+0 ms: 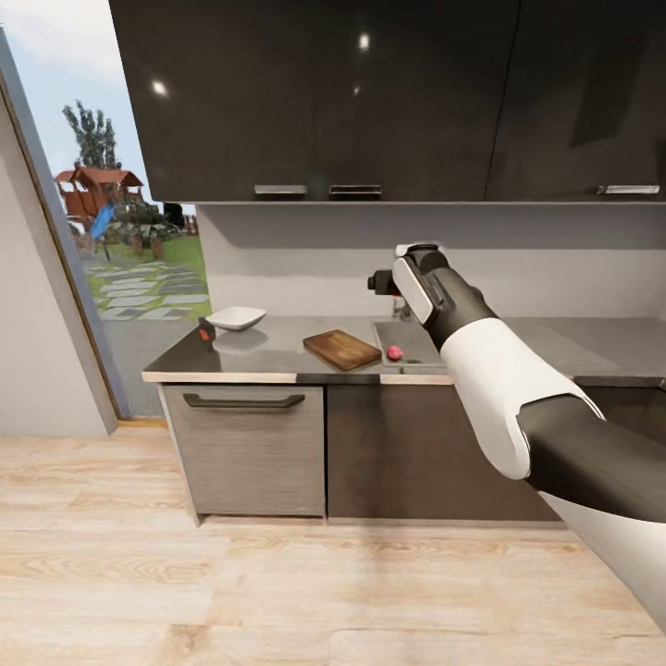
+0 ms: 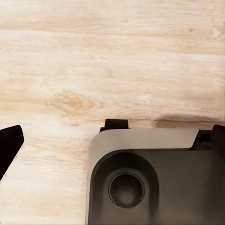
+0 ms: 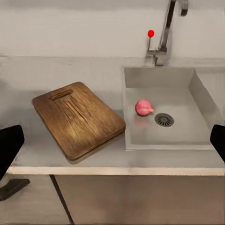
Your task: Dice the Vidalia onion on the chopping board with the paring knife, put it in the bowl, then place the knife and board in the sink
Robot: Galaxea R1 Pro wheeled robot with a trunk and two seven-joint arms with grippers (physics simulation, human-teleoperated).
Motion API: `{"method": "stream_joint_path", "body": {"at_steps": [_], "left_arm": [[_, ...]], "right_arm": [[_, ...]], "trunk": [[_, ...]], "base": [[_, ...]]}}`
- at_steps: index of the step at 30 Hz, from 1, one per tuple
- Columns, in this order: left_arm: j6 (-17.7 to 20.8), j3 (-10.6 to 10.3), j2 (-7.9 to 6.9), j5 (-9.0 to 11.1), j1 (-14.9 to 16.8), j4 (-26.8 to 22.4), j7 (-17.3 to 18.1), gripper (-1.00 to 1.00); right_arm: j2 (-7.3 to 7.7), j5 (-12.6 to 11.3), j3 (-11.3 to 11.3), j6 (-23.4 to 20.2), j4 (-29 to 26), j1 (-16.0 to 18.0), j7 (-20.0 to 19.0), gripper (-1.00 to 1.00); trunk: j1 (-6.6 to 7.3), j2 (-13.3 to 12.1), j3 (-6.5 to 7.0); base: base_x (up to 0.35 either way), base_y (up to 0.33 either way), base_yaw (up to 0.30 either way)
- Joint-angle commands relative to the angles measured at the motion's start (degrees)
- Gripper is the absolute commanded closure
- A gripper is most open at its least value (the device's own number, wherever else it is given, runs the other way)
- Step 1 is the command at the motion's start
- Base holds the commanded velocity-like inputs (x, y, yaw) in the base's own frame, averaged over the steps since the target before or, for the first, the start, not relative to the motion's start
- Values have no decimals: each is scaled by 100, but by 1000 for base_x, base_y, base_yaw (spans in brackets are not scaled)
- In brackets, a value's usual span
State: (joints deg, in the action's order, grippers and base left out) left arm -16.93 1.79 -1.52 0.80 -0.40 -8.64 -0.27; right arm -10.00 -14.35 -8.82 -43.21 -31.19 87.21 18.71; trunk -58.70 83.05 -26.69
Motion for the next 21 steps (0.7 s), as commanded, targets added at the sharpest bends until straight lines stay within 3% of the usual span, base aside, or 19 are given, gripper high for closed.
{"method": "stream_joint_path", "body": {"at_steps": [1, 5, 15, 21], "left_arm": [[-5, 15, -5, 8, -4, -9, 1, -100], [-4, 15, -47, 8, -4, -7, 1, -100], [-3, 15, -59, 8, -4, 36, 1, -100], [-3, 15, -59, 8, -4, 37, 1, -100]], "right_arm": [[0, -62, -22, -12, 84, 6, -153, -100], [0, -51, -23, 4, 463, 6, -658, -100], [0, -42, -32, 30, 802, -6, -795, -100], [0, -34, -32, 32, 826, -16, -1080, -100]], "trunk": [[-3, 3, -5], [-3, 3, -5], [-3, 3, -5], [-3, 3, -5]], "base": [[260, 80, 0], [277, 111, 0], [285, 132, 0], [282, 171, 0]]}}
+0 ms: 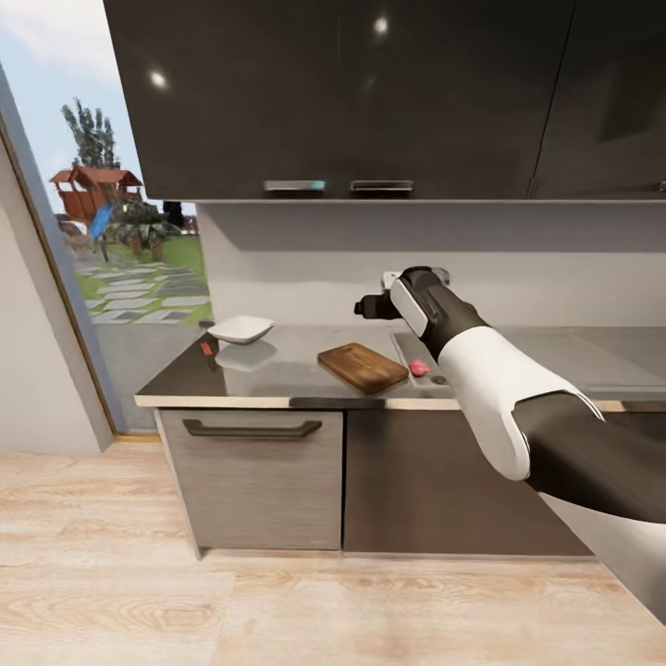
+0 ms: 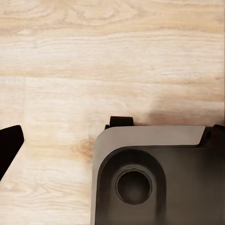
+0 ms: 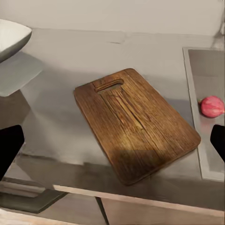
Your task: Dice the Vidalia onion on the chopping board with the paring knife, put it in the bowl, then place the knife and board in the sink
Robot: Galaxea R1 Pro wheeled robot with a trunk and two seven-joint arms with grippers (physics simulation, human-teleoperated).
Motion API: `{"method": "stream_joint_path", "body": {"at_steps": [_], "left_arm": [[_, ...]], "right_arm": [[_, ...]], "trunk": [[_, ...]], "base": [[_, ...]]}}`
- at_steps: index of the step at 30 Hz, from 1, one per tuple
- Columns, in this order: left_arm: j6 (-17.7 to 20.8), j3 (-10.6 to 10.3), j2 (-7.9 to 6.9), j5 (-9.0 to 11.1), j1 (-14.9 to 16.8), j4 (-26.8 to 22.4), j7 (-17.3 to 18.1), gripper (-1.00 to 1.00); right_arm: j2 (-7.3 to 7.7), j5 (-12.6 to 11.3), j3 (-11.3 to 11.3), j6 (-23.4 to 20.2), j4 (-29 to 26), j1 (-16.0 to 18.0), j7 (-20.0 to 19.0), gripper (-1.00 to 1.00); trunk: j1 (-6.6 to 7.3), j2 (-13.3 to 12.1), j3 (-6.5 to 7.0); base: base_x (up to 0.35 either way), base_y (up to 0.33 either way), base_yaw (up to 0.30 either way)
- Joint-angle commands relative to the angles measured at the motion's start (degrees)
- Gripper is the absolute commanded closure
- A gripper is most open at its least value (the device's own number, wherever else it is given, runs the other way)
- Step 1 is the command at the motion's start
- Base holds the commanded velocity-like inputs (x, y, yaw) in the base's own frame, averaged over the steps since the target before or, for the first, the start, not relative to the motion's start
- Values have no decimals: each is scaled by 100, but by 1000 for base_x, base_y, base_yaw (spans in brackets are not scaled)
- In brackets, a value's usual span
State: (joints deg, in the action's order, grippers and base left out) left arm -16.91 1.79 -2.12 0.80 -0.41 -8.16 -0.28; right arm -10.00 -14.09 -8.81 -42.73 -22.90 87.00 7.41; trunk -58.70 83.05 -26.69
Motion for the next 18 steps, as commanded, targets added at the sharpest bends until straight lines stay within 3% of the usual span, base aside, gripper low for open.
{"method": "stream_joint_path", "body": {"at_steps": [1, 9, 12, 18], "left_arm": [[-6, 15, 1, 8, -3, -10, 1, -100], [-3, 15, 1, 8, -3, -10, 1, -100], [-5, 18, 5, 9, -3, -15, 1, -100], [-14, 1, 34, 4, -3, -19, 1, -100]], "right_arm": [[0, -60, -33, -16, 0, 4, 31, -100], [0, 38, -33, -4, 102, -4, -48, -100], [0, 181, -33, 0, 131, -6, -117, -100], [0, 630, -33, 1, 151, -7, -670, -100]], "trunk": [[-3, 3, -5], [-3, 3, -5], [-3, 3, -5], [-3, 3, -5]], "base": [[282, 178, 0], [281, 168, 0], [281, 93, 0], [105, 17, 0]]}}
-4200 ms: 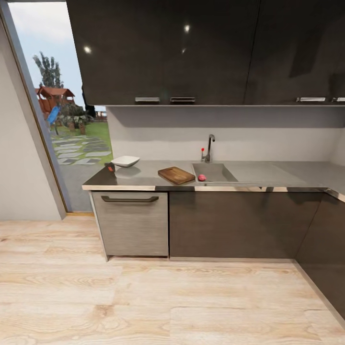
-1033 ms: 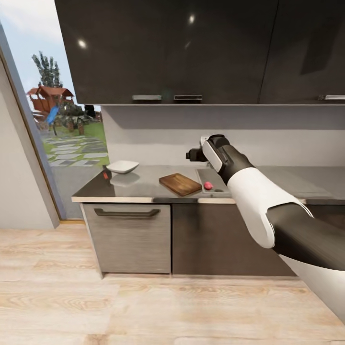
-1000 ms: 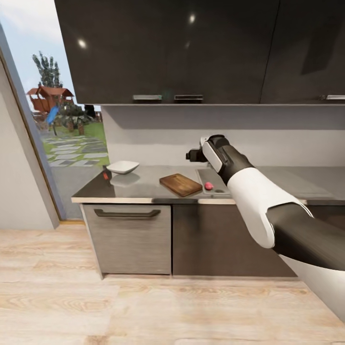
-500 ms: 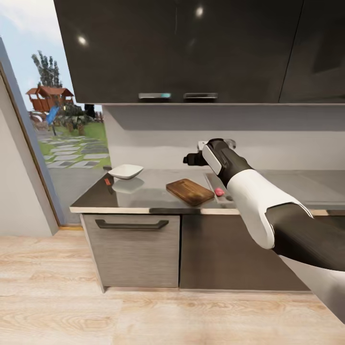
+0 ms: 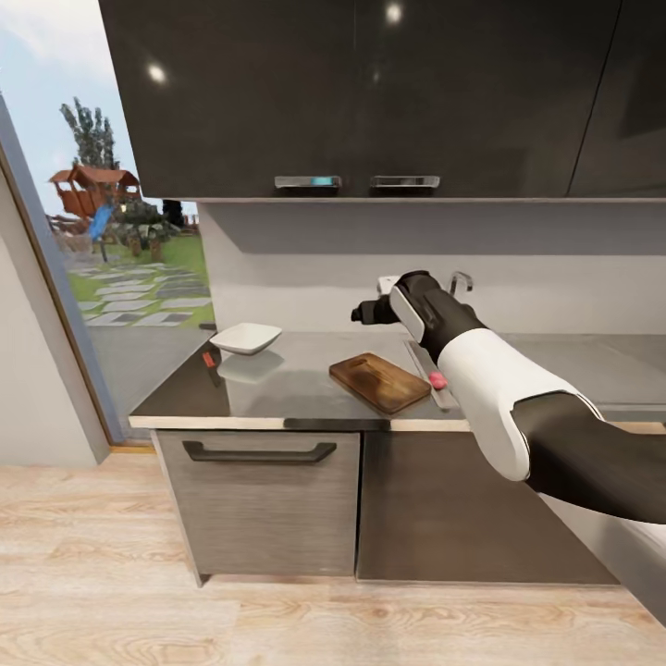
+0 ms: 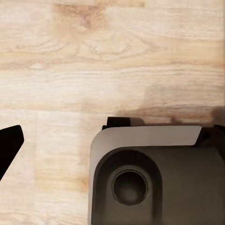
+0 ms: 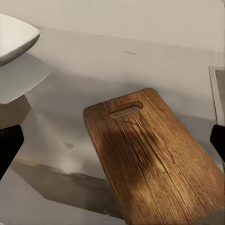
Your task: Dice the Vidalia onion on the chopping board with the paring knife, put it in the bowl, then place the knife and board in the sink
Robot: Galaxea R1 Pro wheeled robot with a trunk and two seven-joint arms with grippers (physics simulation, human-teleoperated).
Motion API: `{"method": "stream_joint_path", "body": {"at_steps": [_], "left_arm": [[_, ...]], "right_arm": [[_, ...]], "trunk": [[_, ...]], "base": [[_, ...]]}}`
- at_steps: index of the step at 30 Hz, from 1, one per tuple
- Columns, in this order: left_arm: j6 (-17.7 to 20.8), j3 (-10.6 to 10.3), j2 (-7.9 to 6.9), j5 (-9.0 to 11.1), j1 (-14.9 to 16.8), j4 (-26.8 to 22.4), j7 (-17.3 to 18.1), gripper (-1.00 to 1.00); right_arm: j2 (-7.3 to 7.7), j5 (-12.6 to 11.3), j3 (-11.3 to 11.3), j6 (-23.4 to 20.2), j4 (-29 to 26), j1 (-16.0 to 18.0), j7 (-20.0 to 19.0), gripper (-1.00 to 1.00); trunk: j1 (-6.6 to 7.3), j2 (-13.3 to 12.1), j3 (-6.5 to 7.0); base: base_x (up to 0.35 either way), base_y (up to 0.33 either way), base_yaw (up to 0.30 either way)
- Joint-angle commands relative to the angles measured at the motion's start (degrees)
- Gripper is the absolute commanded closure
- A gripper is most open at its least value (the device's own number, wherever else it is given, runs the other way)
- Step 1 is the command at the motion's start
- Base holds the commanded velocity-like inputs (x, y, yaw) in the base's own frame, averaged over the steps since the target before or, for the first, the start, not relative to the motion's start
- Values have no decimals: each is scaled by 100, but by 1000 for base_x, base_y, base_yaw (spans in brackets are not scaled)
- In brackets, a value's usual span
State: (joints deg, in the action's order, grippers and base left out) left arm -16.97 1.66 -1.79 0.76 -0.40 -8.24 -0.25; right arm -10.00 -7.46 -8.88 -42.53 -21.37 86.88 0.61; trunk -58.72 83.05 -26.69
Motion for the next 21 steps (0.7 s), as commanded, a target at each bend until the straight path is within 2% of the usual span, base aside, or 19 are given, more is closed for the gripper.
{"method": "stream_joint_path", "body": {"at_steps": [1, 4, 14, 21], "left_arm": [[-7, 11, 1, 6, -4, -11, -1, -100], [-6, 3, 3, 8, -4, -5, 2, -100], [10, 14, 4, 8, -4, -7, -3, -100], [17, 27, -58, 2, -4, -15, -10, -100]], "right_arm": [[0, 2, -26, -19, -1, 5, -22, -100], [0, 118, -26, -19, 1, 5, -129, -100], [0, 146, -26, -24, 9, -9, -150, -100], [0, 224, -26, 50, 408, -13, -145, -100]], "trunk": [[0, 3, -5], [0, 3, -5], [219, -398, 160], [373, -679, 225]], "base": [[22, 3, 0], [9, 1, 0], [1, 0, 0], [0, 0, 0]]}}
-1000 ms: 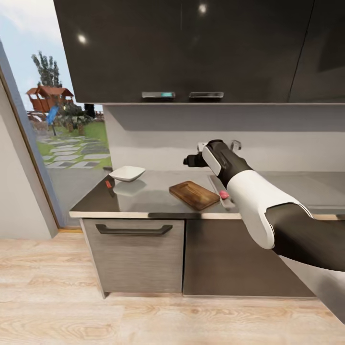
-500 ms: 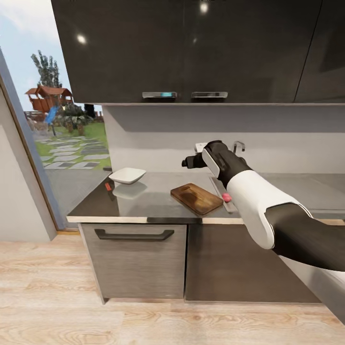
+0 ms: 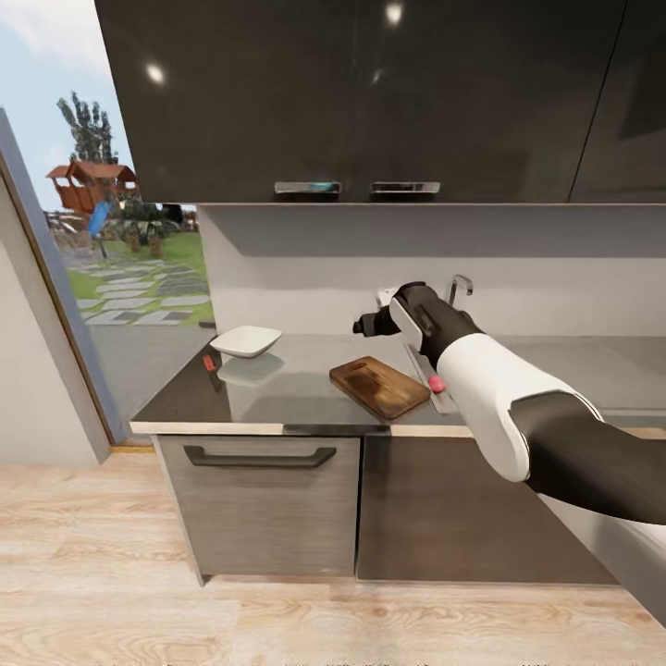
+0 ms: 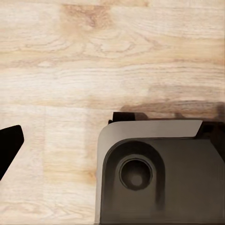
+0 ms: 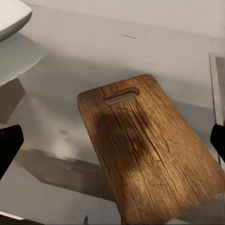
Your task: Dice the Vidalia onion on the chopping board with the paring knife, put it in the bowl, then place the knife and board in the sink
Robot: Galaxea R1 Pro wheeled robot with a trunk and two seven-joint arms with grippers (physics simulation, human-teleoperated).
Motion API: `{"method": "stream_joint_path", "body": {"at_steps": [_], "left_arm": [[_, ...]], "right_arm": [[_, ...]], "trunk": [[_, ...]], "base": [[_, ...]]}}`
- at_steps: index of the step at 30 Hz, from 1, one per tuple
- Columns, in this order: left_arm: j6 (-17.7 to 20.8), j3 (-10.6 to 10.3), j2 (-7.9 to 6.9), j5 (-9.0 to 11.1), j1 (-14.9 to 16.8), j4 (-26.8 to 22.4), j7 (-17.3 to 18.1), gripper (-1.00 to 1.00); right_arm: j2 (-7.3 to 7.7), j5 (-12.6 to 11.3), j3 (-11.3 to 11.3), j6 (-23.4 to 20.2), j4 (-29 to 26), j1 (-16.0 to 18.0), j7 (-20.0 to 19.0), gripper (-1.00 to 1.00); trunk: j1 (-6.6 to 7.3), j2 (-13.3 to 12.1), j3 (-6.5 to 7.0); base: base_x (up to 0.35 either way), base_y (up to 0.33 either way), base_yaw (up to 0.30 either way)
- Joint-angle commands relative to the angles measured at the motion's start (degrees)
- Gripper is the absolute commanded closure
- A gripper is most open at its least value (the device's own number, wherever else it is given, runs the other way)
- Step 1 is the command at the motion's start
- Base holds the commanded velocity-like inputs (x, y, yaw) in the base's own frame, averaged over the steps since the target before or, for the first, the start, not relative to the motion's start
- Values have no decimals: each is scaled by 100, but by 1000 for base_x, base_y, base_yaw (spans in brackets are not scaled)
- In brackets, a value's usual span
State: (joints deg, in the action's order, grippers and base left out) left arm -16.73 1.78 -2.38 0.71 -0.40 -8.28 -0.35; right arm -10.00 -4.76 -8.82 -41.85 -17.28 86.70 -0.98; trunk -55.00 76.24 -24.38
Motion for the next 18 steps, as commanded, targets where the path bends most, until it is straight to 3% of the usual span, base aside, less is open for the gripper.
{"method": "stream_joint_path", "body": {"at_steps": [1, 11, 18], "left_arm": [[-3, 13, 1, 7, -4, -7, -1, -100], [7, 6, 22, 8, -4, 2, 0, -100], [11, 6, 34, 8, -4, 2, 0, -100]], "right_arm": [[0, -21, -32, 85, 110, 5, 13, -100], [0, 32, -32, 1538, 1230, -34, -68, -100], [24, 38, -29, 1741, 1327, -64, -121, -100]], "trunk": [[23, -38, 4], [242, -439, 91], [396, -720, 151]], "base": [[0, 0, 0], [0, 0, 0], [0, 0, 0]]}}
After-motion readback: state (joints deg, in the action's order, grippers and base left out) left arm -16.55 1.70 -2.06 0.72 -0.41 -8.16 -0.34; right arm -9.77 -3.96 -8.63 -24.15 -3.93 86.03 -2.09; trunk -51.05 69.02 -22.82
